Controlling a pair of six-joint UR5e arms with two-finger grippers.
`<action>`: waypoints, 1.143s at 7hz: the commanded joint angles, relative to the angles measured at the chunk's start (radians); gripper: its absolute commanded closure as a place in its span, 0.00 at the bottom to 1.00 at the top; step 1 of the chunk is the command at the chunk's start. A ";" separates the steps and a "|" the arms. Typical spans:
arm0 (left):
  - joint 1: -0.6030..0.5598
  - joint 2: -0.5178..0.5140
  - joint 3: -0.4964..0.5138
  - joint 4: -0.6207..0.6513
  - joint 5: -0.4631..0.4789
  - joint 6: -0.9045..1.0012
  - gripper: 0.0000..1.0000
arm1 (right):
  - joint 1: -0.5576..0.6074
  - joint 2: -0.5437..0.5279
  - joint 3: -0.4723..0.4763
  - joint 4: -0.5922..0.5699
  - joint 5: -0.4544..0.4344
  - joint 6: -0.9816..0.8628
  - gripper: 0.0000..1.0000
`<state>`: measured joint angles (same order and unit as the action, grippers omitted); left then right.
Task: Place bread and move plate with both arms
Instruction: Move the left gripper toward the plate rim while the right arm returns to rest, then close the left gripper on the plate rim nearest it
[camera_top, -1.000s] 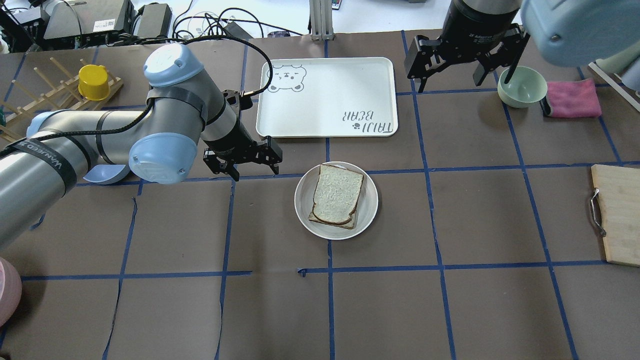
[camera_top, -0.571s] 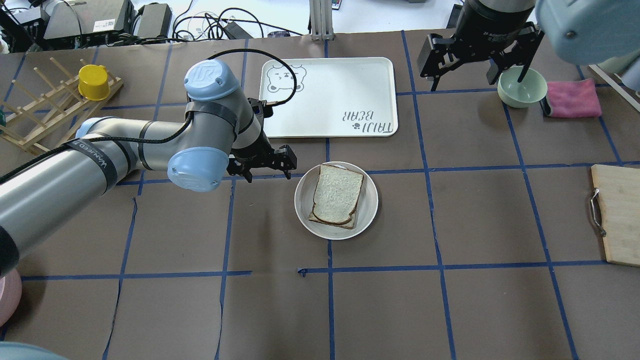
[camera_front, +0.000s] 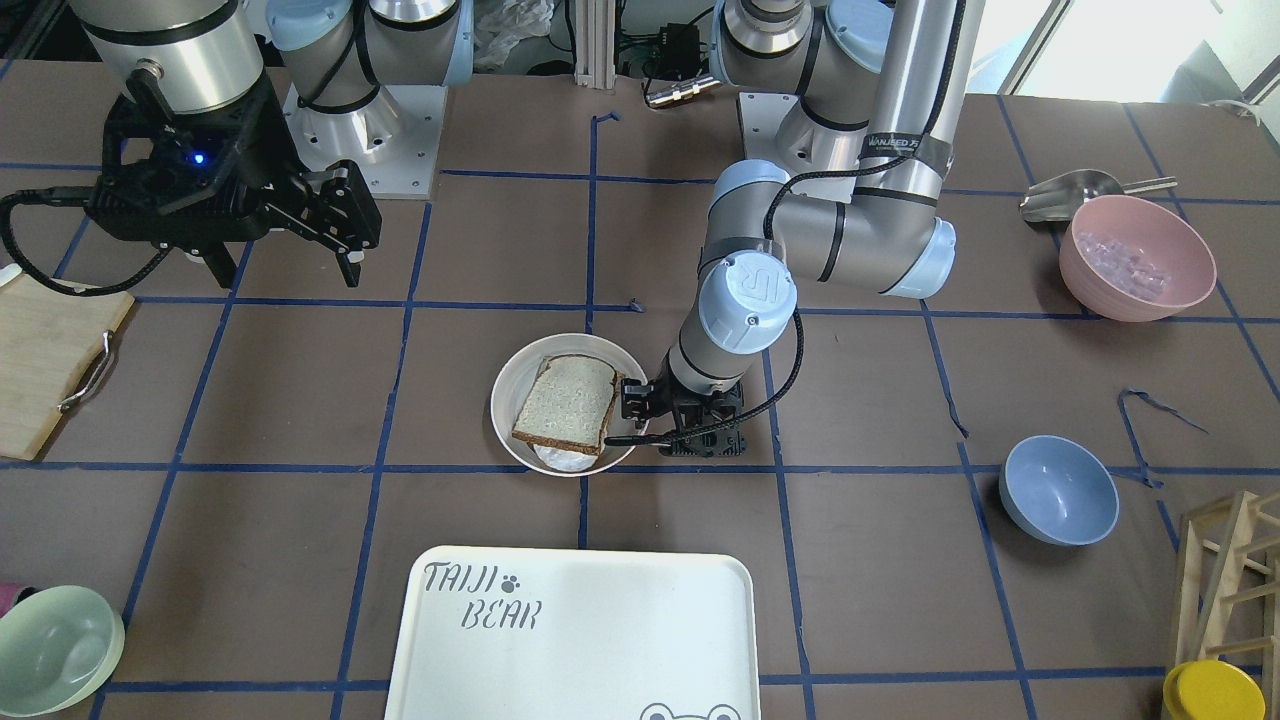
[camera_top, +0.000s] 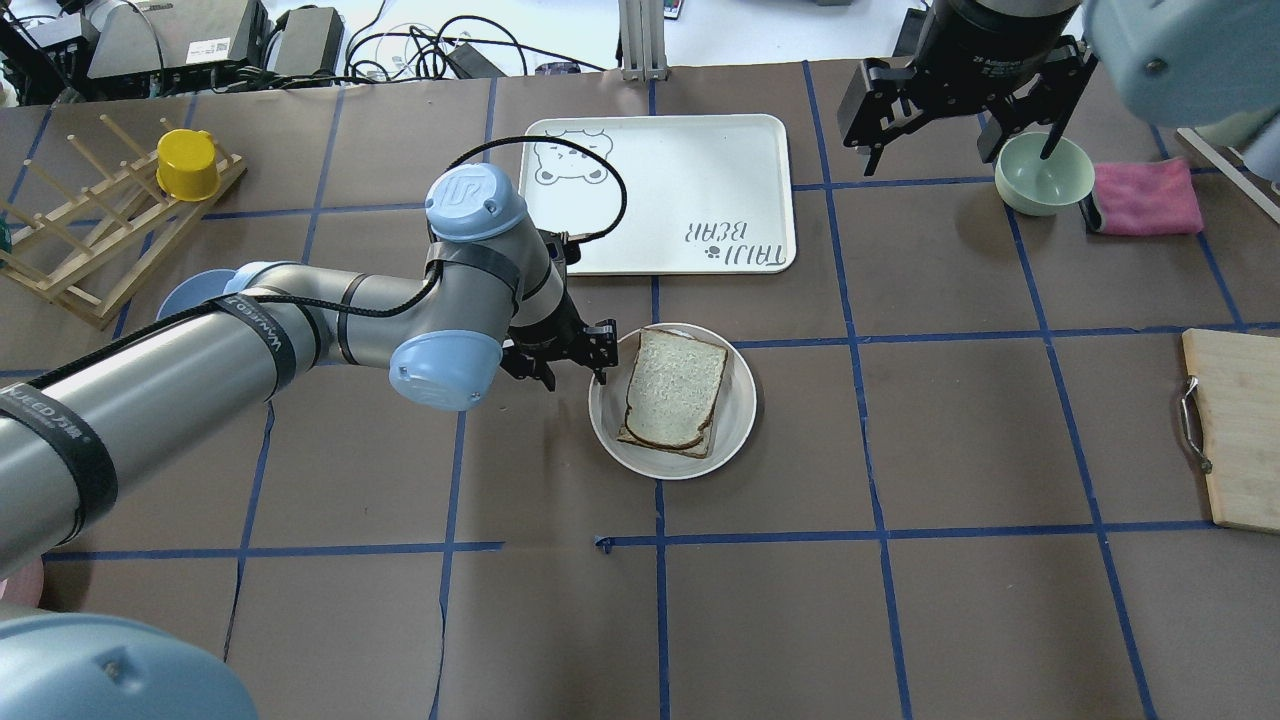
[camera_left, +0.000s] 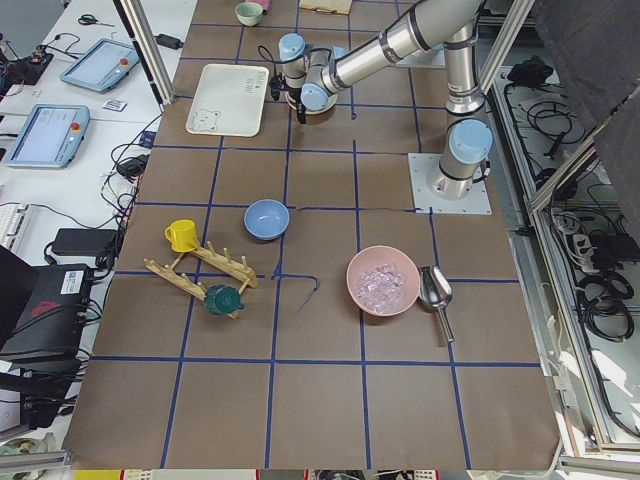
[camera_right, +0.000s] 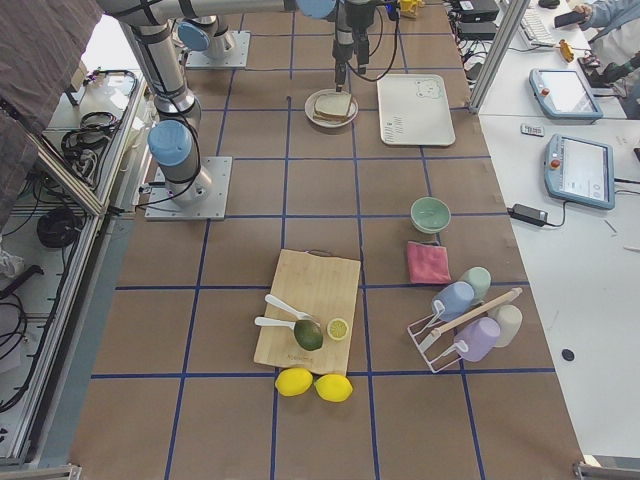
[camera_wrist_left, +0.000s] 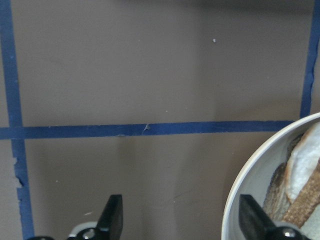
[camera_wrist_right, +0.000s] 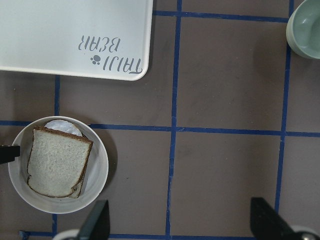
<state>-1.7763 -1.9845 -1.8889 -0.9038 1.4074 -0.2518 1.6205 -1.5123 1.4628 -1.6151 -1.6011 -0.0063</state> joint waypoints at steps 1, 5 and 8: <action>-0.014 0.003 -0.006 0.005 -0.008 -0.014 0.33 | 0.002 0.000 0.004 0.001 0.001 0.000 0.00; -0.012 -0.002 -0.004 0.005 -0.080 -0.110 1.00 | 0.002 -0.002 0.004 -0.002 0.003 0.000 0.00; 0.000 0.027 0.005 -0.007 -0.080 -0.139 1.00 | 0.001 0.000 0.004 0.001 0.001 0.002 0.00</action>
<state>-1.7841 -1.9742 -1.8872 -0.9076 1.3310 -0.3816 1.6228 -1.5132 1.4665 -1.6154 -1.5987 -0.0048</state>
